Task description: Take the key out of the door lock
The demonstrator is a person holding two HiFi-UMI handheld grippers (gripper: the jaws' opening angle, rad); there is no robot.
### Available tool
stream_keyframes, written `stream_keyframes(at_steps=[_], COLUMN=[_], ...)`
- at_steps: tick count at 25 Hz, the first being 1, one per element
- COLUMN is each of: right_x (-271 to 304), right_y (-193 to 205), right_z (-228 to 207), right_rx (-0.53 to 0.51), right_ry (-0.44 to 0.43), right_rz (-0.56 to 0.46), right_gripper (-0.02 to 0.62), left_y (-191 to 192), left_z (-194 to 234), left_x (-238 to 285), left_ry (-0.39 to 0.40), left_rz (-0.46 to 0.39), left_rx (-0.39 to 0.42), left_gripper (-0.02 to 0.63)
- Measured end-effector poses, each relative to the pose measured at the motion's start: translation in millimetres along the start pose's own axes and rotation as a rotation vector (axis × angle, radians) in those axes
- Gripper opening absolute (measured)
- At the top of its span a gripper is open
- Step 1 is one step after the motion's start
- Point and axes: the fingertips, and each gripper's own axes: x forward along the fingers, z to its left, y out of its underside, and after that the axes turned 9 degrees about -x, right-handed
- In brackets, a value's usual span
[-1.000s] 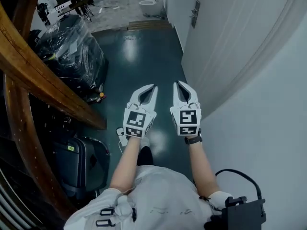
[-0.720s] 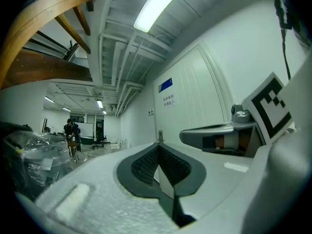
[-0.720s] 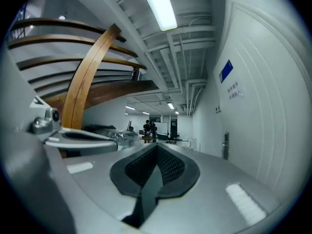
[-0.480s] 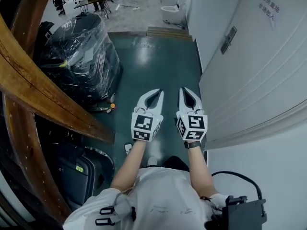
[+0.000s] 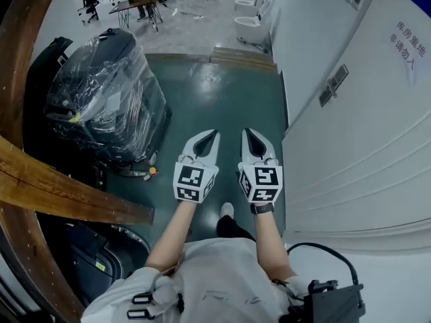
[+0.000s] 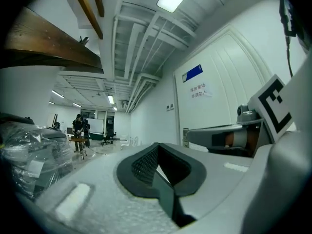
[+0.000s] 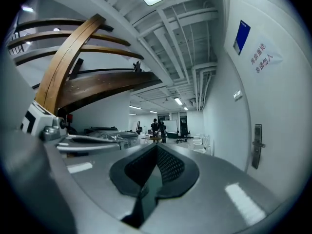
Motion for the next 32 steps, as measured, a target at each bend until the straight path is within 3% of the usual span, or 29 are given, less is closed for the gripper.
stream_keyframes(at_steps=[3, 6, 10, 13, 17, 22, 28, 32], right_x=[42.0, 73.8, 107.7, 139.3, 183.6, 250.9, 365.7, 436.7], right_y=[-15.8, -21.9, -1.4, 10.2, 15.3, 30.4, 7.6, -3.6], right_z=[-38.8, -74.1, -101.2, -105.0, -112.2, -136.3, -165.5, -167.5], right_rx=[-0.003, -0.005, 0.046, 0.034, 0.022, 0.011, -0.013, -0.003], right_ry=[-0.014, -0.026, -0.049, -0.077, -0.078, 0.014, 0.073, 0.064], right_rz=[-0.029, -0.046, -0.016, 0.014, 0.018, 0.042, 0.031, 0.007], right_gripper=[0.005, 0.005, 0.005, 0.005, 0.005, 0.006, 0.006, 0.006], left_y=[-12.7, -34.7, -48.0, -42.5, -36.6, -31.3, -54.5, -73.7], left_z=[12.4, 13.3, 38.0, 63.7, 83.6, 130.9, 186.5, 217.4], left_x=[60.8, 107.6, 131.9, 153.0, 193.0, 264.8, 363.6, 407.7], left_ry=[-0.007, 0.003, -0.113, -0.135, -0.090, -0.066, 0.097, 0.159], left_rz=[-0.011, -0.077, -0.161, -0.144, -0.127, -0.102, -0.080, -0.089], left_rx=[0.001, -0.002, 0.056, 0.015, -0.025, -0.041, -0.035, 0.003], left_gripper=[0.002, 0.002, 0.002, 0.002, 0.002, 0.002, 0.002, 0.002])
